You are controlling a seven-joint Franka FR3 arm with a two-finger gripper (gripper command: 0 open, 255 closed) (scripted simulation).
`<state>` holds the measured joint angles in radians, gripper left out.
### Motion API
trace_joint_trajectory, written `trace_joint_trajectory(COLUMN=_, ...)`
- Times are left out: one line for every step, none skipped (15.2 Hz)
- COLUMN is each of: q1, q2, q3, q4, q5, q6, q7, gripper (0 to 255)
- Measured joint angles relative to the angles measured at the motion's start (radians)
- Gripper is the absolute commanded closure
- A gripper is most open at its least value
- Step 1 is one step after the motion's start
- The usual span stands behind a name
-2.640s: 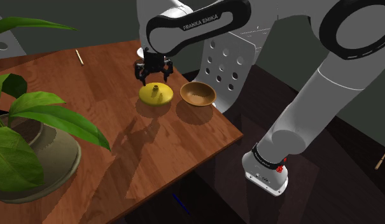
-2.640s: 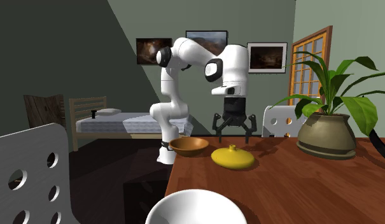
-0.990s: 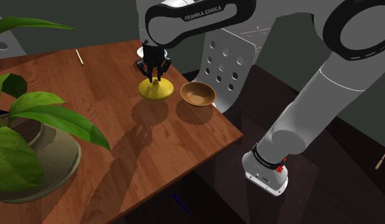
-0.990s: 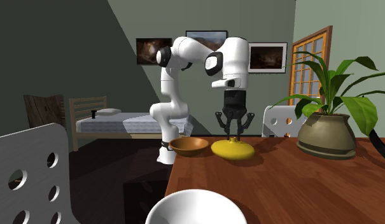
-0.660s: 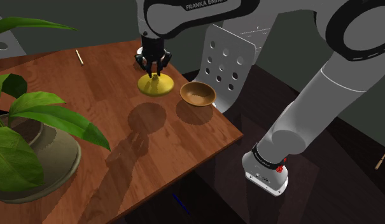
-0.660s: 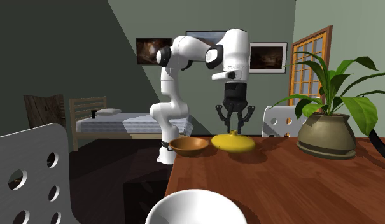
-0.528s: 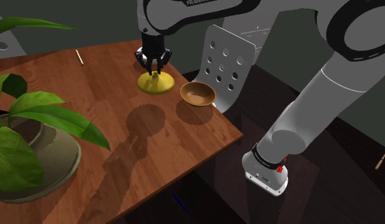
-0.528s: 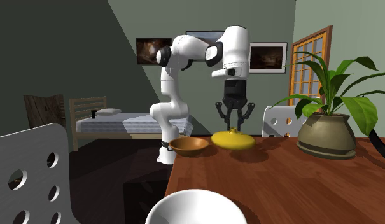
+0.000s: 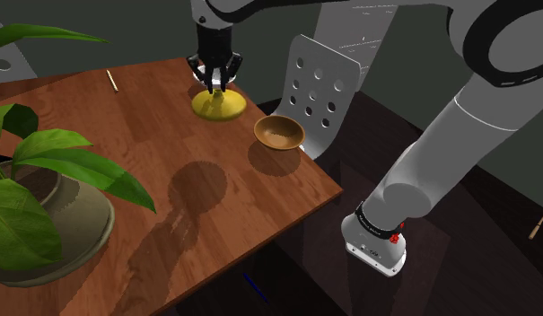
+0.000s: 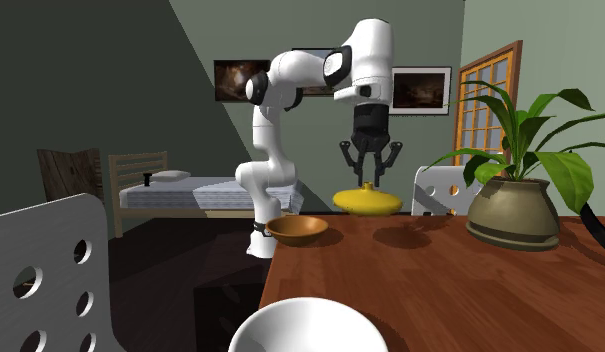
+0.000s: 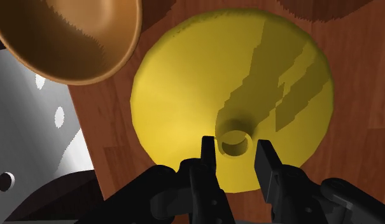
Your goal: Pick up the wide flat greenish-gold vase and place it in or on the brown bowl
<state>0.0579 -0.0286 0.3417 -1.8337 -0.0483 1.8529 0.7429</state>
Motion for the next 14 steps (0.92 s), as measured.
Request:
trace_joint_trajectory(q1=0.0, q2=0.0, q3=0.0, q4=0.012, q5=0.0, q6=-0.012, q7=-0.001, gripper=255)
trace_joint_trajectory(q1=-0.004, q2=-0.024, q3=-0.005, q4=-0.006, q5=0.009, q6=-0.017, q7=-0.011, gripper=255)
trace_joint_trajectory(q1=-0.01, q2=-0.049, q3=-0.012, q4=-0.024, q5=0.017, q6=-0.021, q7=-0.027, gripper=255)
trace_joint_trajectory(q1=-0.016, q2=-0.081, q3=-0.021, q4=-0.048, q5=0.028, q6=-0.027, q7=-0.045, gripper=255)
trace_joint_trajectory(q1=-0.021, q2=-0.113, q3=-0.031, q4=-0.071, q5=0.037, q6=-0.034, q7=-0.064, gripper=255)
trace_joint_trajectory(q1=-0.027, q2=-0.155, q3=-0.045, q4=-0.115, q5=0.049, q6=-0.03, q7=-0.087, gripper=255)
trace_joint_trajectory(q1=-0.032, q2=-0.196, q3=-0.058, q4=-0.142, q5=0.059, q6=-0.042, q7=-0.109, gripper=255)
trace_joint_trajectory(q1=-0.034, q2=-0.229, q3=-0.067, q4=-0.171, q5=0.067, q6=-0.044, q7=-0.123, gripper=255)
trace_joint_trajectory(q1=-0.038, q2=-0.261, q3=-0.081, q4=-0.192, q5=0.072, q6=-0.054, q7=-0.144, gripper=255)
trace_joint_trajectory(q1=-0.041, q2=-0.292, q3=-0.094, q4=-0.216, q5=0.077, q6=-0.061, q7=-0.162, gripper=255)
trace_joint_trajectory(q1=-0.041, q2=-0.328, q3=-0.103, q4=-0.237, q5=0.083, q6=-0.075, q7=-0.174, gripper=255)
trace_joint_trajectory(q1=-0.044, q2=-0.361, q3=-0.118, q4=-0.261, q5=0.086, q6=-0.084, q7=-0.194, gripper=255)
trace_joint_trajectory(q1=-0.049, q2=-0.392, q3=-0.135, q4=-0.277, q5=0.086, q6=-0.098, q7=-0.216, gripper=255)
trace_joint_trajectory(q1=-0.052, q2=-0.416, q3=-0.149, q4=-0.297, q5=0.086, q6=-0.102, q7=-0.235, gripper=255)
